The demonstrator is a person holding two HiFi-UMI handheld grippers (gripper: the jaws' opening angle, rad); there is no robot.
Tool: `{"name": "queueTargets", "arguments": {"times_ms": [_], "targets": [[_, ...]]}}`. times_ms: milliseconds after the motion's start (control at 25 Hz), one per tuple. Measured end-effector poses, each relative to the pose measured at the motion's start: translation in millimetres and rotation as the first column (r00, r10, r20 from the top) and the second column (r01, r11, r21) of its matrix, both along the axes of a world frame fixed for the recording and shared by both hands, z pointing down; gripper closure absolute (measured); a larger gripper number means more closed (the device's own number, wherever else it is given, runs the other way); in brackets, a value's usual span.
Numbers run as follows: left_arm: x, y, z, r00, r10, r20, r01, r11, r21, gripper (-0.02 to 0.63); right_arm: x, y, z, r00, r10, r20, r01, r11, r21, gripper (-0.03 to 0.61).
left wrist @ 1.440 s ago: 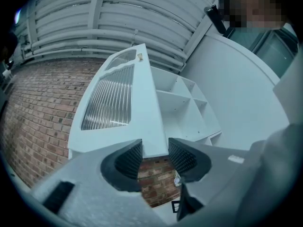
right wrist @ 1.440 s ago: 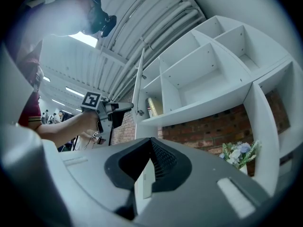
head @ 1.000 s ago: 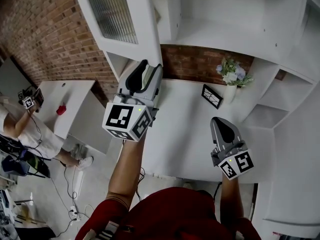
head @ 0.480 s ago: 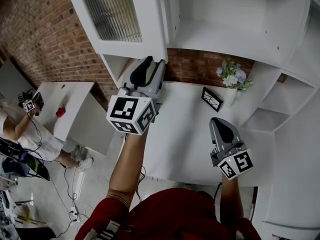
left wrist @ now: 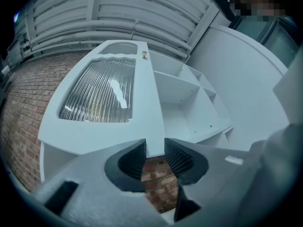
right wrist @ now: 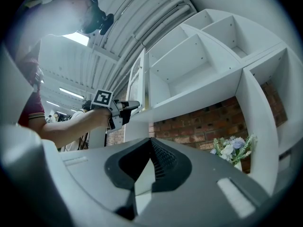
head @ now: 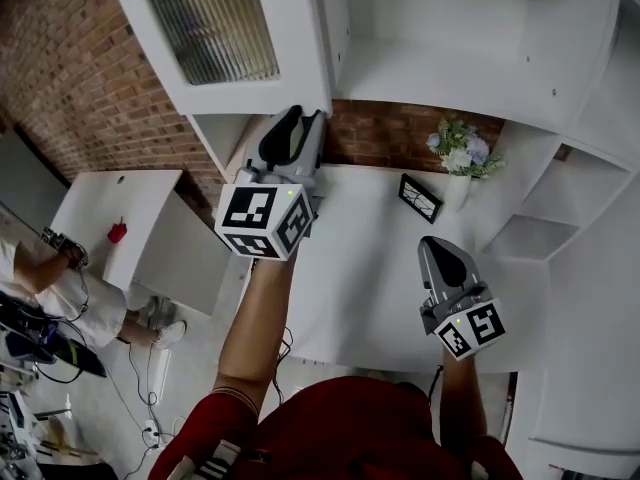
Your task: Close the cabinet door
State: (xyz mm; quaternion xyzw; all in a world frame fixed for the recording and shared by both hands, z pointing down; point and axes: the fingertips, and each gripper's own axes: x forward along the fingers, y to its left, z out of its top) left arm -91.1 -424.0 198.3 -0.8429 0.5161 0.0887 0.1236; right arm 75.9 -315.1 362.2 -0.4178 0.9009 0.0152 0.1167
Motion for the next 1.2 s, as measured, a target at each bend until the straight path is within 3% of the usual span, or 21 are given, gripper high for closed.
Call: {"name": "queueTargets", "arguments": {"times_ms": [560, 1200], "targets": [[5.6, -25.1, 1.1, 1.0, -0.006, 0.025, 0.006, 1.0, -0.012, 0.494, 1.2, -5.5, 8.2, 1.0, 0.007, 0.0, -0.007, 1.0, -0.021, 0.565], [4.4, -34.8, 0.4, 1.0, 0.01, -0.017, -0.01, 1.0, -0.006, 0.503, 6.3, -4.1, 13.2, 0.999, 0.038, 0.005, -0.038, 0.999, -0.038, 0.565]]}}
